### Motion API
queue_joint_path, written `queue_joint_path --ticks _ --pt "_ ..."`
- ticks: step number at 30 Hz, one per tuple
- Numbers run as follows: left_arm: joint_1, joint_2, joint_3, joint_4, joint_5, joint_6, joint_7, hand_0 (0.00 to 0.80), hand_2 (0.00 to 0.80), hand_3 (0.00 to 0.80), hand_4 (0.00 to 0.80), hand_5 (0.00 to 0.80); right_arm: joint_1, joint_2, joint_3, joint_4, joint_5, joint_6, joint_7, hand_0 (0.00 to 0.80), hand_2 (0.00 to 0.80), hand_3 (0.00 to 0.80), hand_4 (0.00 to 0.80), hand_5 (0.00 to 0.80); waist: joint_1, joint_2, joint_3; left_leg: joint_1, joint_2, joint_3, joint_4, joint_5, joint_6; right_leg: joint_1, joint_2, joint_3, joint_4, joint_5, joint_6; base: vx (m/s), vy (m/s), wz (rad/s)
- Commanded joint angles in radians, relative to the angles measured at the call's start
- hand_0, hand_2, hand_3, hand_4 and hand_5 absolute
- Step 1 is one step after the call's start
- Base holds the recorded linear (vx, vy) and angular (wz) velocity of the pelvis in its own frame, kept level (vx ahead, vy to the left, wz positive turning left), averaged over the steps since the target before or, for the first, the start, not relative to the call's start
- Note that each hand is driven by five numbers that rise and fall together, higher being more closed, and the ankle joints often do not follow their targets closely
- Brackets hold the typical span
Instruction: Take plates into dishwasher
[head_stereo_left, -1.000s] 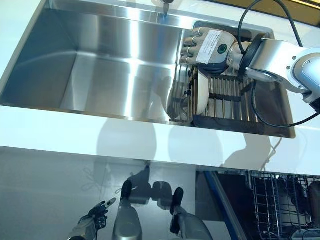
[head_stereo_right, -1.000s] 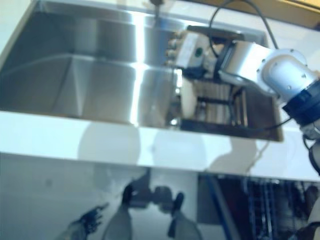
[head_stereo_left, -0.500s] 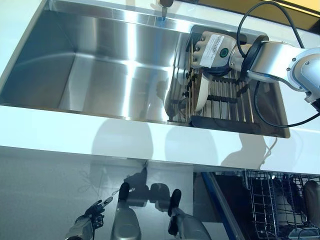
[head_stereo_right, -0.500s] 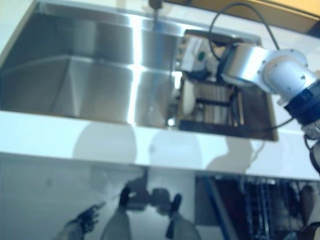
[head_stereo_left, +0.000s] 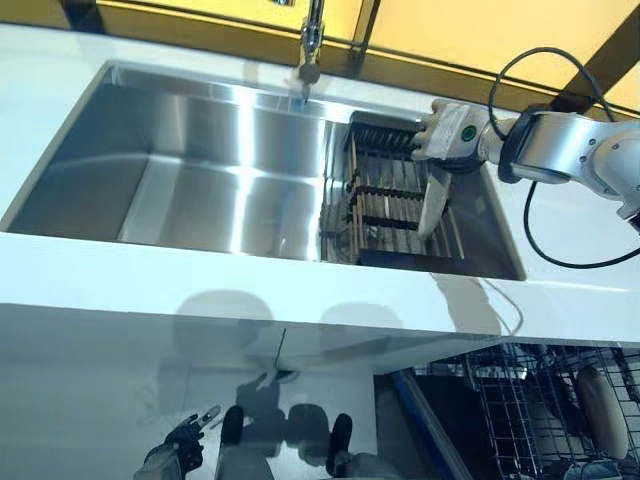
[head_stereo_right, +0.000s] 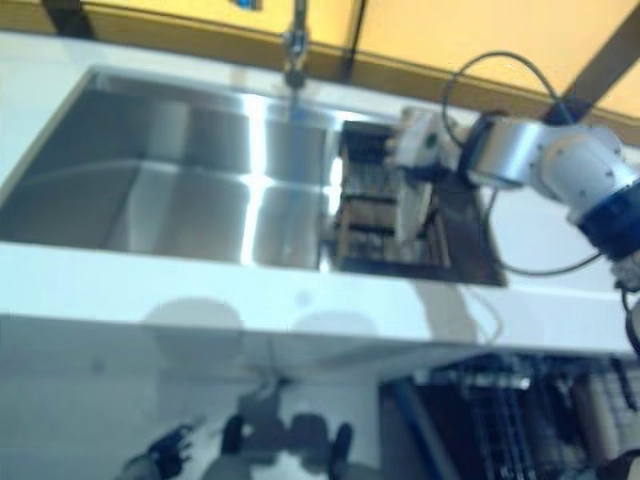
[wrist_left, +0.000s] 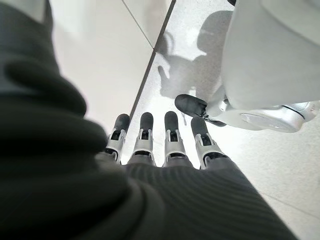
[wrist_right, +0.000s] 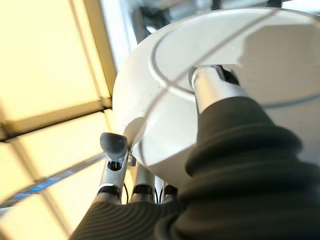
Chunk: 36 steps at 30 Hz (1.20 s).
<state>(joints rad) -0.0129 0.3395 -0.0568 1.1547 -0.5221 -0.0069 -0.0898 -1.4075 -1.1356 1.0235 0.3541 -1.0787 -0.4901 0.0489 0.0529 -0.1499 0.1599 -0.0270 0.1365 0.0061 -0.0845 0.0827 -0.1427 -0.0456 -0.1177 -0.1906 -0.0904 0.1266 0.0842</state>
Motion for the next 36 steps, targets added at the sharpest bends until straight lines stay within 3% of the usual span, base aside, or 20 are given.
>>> queue_joint_path --ticks 1,5,10,16,23,29,33,36 --pt "-0.015 0.006 -0.007 0.054 0.060 -0.007 0.006 0.000 0.000 0.000 0.000 0.000 -0.058 -0.081 0.032 0.065 0.000 0.049 -0.042 0.800 0.800 0.800 0.800 0.800 -0.004 -0.023 -0.049 0.037 0.016 0.046 -0.003 -0.035 0.026 0.076 -0.050 -0.001 0.003 -0.055 0.083 0.105 0.014 -0.15" --pt "-0.002 0.001 -0.012 0.069 0.082 -0.006 0.001 0.000 0.000 0.000 0.000 0.000 -0.052 -0.098 0.006 0.106 0.077 0.131 -0.044 0.800 0.800 0.800 0.800 0.800 -0.021 -0.016 -0.082 0.070 0.025 0.070 -0.003 -0.045 0.022 0.090 -0.050 0.018 0.003 -0.058 0.088 0.073 0.013 -0.17" --pt "0.013 -0.013 -0.029 0.073 0.110 -0.012 -0.014 0.000 0.000 0.000 0.000 0.000 -0.041 -0.130 -0.036 0.157 0.253 0.293 -0.027 0.800 0.800 0.800 0.800 0.800 -0.043 0.003 -0.102 0.100 0.031 0.097 -0.003 -0.057 0.021 0.094 -0.049 0.047 0.003 -0.058 0.092 0.016 0.016 -0.16" --pt "0.022 -0.013 -0.049 0.076 0.140 -0.006 -0.031 0.000 0.000 0.000 0.000 0.000 -0.074 -0.198 -0.043 0.217 0.367 0.395 -0.066 0.800 0.800 0.800 0.800 0.800 -0.077 0.011 -0.115 0.129 0.038 0.127 -0.003 -0.067 0.019 0.094 -0.045 0.084 0.003 -0.053 0.098 0.015 0.007 -0.17" --pt "0.025 -0.008 -0.072 0.074 0.162 0.000 -0.044 0.000 0.000 0.000 0.000 0.000 -0.093 -0.286 -0.043 0.270 0.500 0.448 -0.067 0.800 0.800 0.800 0.800 0.800 -0.130 0.013 -0.133 0.150 0.049 0.172 -0.003 -0.077 0.015 0.079 -0.034 0.136 0.003 -0.047 0.104 0.014 -0.012 -0.20" --pt "0.013 -0.006 -0.086 0.070 0.170 0.012 -0.048 0.000 0.000 0.000 0.000 0.000 -0.054 -0.332 -0.077 0.312 0.635 0.471 0.003 0.800 0.800 0.800 0.800 0.800 -0.166 0.014 -0.137 0.163 0.059 0.202 -0.003 -0.082 0.013 0.067 -0.027 0.166 0.003 -0.043 0.104 0.008 -0.017 -0.18" --pt "0.002 -0.004 -0.087 0.075 0.178 0.022 -0.053 0.000 0.000 0.000 0.000 0.000 0.029 -0.352 -0.148 0.368 0.808 0.529 0.115 0.800 0.800 0.800 0.800 0.800 -0.197 0.017 -0.138 0.174 0.065 0.225 -0.003 -0.087 0.009 0.056 -0.020 0.192 0.003 -0.038 0.103 0.006 -0.021 -0.20" --pt "-0.005 -0.001 -0.082 0.084 0.186 0.025 -0.060 0.000 0.000 0.000 0.000 0.000 0.083 -0.356 -0.201 0.426 0.849 0.528 0.180 0.800 0.800 0.800 0.800 0.800 -0.211 0.021 -0.134 0.182 0.069 0.241 -0.003 -0.090 0.008 0.050 -0.019 0.201 0.003 -0.034 0.102 0.005 -0.022 -0.13"
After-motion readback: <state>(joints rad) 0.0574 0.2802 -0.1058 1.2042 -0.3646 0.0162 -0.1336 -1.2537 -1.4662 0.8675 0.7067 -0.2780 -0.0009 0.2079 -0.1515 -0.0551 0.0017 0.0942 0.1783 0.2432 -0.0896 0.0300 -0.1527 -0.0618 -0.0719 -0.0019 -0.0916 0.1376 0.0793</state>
